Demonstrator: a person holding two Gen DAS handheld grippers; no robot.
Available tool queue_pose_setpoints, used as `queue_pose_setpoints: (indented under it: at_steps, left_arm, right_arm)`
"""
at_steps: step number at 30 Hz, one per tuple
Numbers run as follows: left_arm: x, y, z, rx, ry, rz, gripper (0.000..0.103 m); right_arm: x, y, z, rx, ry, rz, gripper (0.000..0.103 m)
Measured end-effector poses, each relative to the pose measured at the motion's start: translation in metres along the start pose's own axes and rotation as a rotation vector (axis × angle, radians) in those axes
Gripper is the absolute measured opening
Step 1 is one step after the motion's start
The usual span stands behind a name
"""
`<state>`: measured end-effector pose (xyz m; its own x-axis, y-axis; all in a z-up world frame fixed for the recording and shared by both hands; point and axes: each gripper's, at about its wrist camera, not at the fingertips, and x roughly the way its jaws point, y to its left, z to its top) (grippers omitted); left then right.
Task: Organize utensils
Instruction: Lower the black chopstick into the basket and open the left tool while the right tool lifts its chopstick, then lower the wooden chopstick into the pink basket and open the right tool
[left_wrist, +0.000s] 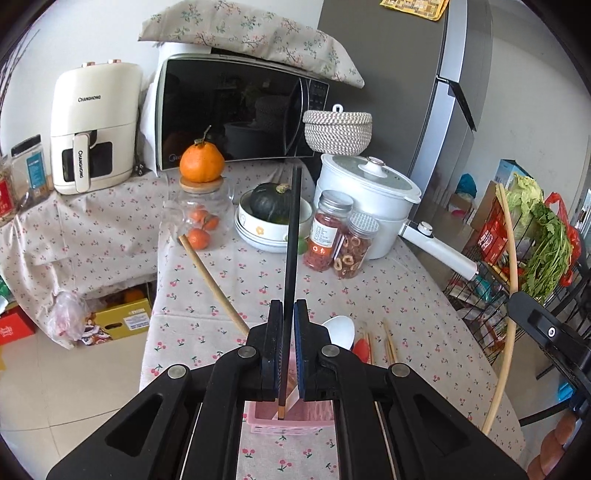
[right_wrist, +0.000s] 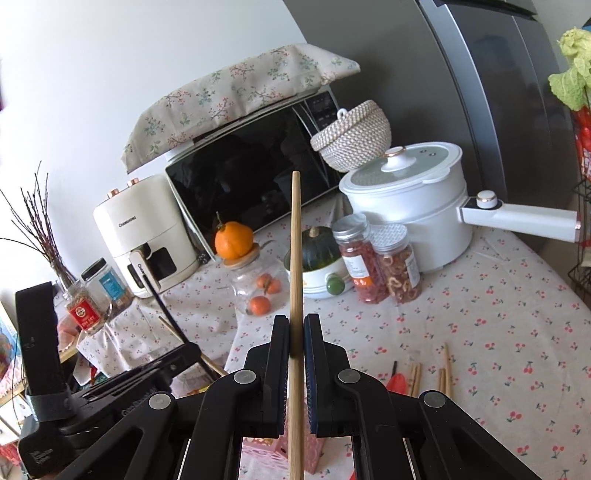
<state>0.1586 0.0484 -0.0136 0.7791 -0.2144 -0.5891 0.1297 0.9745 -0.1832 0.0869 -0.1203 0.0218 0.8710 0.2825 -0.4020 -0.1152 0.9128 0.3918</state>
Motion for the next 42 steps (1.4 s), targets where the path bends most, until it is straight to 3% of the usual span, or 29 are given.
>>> queue_pose_setpoints:
  at_steps: [3,4,6,7,8,9,13,17,22,29,36,39,41,42]
  left_arm:
    - [-0.002,0.002,0.002,-0.027,0.023,0.006,0.008]
    - [-0.005,0.004,0.002,-0.037,0.032,-0.001,0.013]
    - [-0.014,0.008,-0.001,-0.054,0.055,0.008,0.036]
    - [-0.02,0.011,-0.004,-0.066,0.064,0.015,0.053]
    - [-0.025,0.015,-0.007,-0.083,0.07,0.022,0.063]
    - [-0.029,0.021,-0.01,-0.103,0.082,0.028,0.065]
    - [-0.035,0.047,-0.022,-0.168,0.155,0.026,0.066]
    - [-0.039,0.066,-0.03,-0.152,0.171,0.073,0.067]
    - [-0.035,0.082,-0.034,-0.172,0.212,0.055,0.068]
    - [-0.035,0.094,-0.032,-0.195,0.216,0.044,0.068]
    - [-0.032,0.095,-0.032,-0.204,0.229,0.052,0.068]
    - [-0.032,0.091,-0.033,-0.201,0.234,0.054,0.069]
    - [-0.032,0.087,-0.034,-0.198,0.237,0.051,0.074]
    - [-0.032,0.085,-0.035,-0.198,0.24,0.05,0.074]
  right_arm:
    - [0.005,0.006,0.0,-0.001,0.0,0.002,0.006]
    - [0.007,0.008,0.0,0.0,-0.002,0.003,0.006]
    - [0.01,0.012,0.001,0.004,-0.01,0.004,0.006]
    - [0.012,0.014,0.002,0.007,-0.014,0.001,0.006]
    - [0.014,0.016,0.002,0.011,-0.019,-0.004,0.006]
    - [0.017,0.019,0.003,0.014,-0.026,-0.011,0.006]
    - [0.035,0.033,0.008,-0.001,-0.079,-0.08,0.006]
    - [0.055,0.044,0.009,0.021,-0.152,-0.109,0.006]
    - [0.072,0.058,0.001,0.028,-0.26,-0.153,0.006]
    - [0.084,0.08,-0.024,-0.116,-0.397,-0.257,0.006]
    - [0.096,0.075,-0.052,-0.124,-0.333,-0.28,0.007]
    - [0.086,0.073,-0.052,-0.113,-0.308,-0.253,0.015]
    - [0.076,0.072,-0.045,-0.116,-0.297,-0.233,0.036]
    - [0.07,0.07,-0.041,-0.115,-0.289,-0.219,0.042]
